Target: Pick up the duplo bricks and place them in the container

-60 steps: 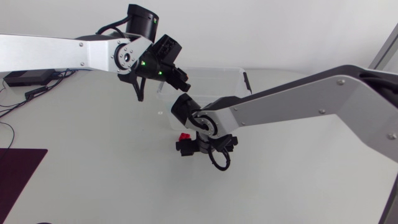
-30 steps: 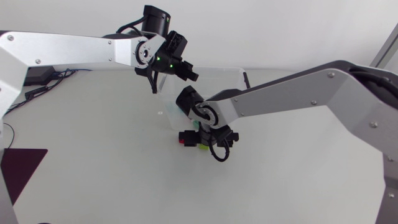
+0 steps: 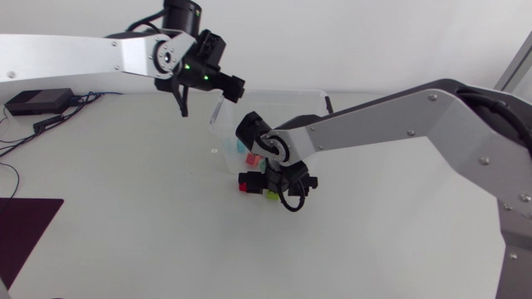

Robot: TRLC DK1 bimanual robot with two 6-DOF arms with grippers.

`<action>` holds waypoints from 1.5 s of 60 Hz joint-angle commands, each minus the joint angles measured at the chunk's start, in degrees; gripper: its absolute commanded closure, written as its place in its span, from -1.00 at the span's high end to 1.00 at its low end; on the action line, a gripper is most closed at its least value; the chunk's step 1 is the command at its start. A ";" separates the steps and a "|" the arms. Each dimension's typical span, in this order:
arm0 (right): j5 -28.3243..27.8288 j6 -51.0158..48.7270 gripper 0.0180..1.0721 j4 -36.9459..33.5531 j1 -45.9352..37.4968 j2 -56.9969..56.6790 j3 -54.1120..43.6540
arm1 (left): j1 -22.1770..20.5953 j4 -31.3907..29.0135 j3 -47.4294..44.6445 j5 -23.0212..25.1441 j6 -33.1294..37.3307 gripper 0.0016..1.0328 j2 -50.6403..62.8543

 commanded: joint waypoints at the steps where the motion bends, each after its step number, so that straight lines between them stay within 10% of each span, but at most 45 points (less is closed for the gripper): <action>1: -0.45 2.22 0.61 -1.15 -0.56 1.78 1.46 | 2.08 0.32 -4.61 -0.42 -0.88 0.92 -6.33; 23: -0.89 3.10 0.41 -3.96 -0.47 3.18 3.31 | 9.20 0.93 -22.19 1.69 1.40 0.92 -26.72; 30: -0.80 2.40 -0.19 -4.05 -1.35 4.50 3.75 | 9.38 0.76 -26.06 2.04 2.02 0.92 -30.14; 54: -1.32 0.29 -0.34 -1.41 -1.97 1.95 1.11 | 8.41 0.67 -38.36 2.74 5.45 0.92 -37.70; 74: -0.53 -4.72 -0.37 1.66 -1.62 -16.94 -10.05 | -2.22 -3.20 -51.90 4.15 9.66 0.92 -37.88; 90: 1.22 -8.24 -0.37 1.66 -1.27 -33.03 -11.28 | -8.99 -3.02 -44.25 4.23 2.37 0.89 -21.71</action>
